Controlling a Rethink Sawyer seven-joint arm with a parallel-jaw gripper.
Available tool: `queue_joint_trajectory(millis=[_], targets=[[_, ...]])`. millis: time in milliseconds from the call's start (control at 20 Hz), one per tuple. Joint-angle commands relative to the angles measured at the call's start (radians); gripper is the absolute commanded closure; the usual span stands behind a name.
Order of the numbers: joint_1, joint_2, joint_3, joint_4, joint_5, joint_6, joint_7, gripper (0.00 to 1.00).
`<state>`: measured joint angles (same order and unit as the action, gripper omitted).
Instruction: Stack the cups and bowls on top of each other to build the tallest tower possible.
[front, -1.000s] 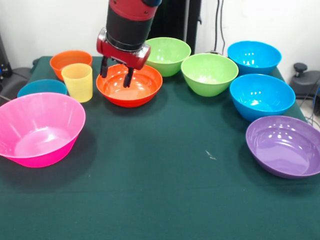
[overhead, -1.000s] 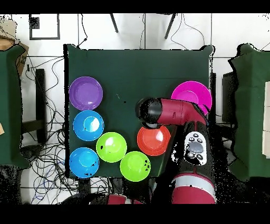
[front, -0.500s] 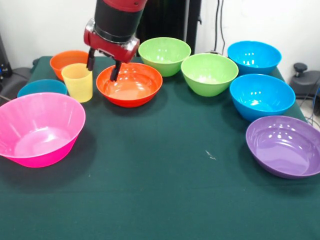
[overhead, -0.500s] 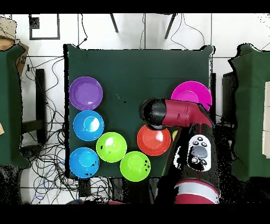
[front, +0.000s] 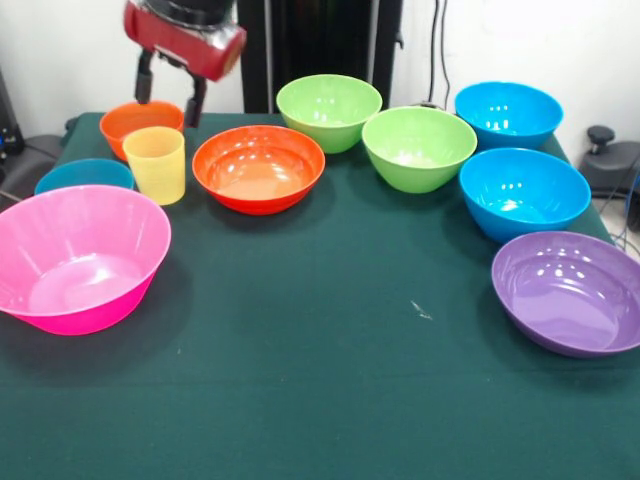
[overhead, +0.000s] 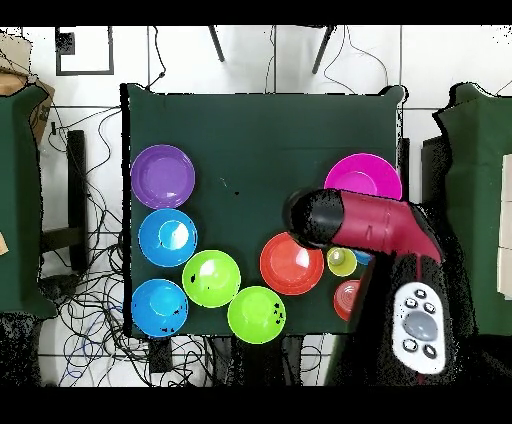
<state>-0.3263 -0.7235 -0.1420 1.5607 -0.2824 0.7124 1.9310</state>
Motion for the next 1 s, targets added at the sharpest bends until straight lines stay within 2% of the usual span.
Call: queue_joint_trajectory(millis=[50,400,650,1000], targets=[[-0.068,-0.041,0.168,0.148,0.016,-0.043,-0.139,0.00],[-0.147,-0.104,0.236,0.245,0.049,-0.048,-0.122,0.00],[-0.163,-0.095,0.272,0.270,0.070,-0.080,-0.066,0.00],[-0.212,-0.099,0.343,0.310,0.124,-0.101,-0.057,0.00]])
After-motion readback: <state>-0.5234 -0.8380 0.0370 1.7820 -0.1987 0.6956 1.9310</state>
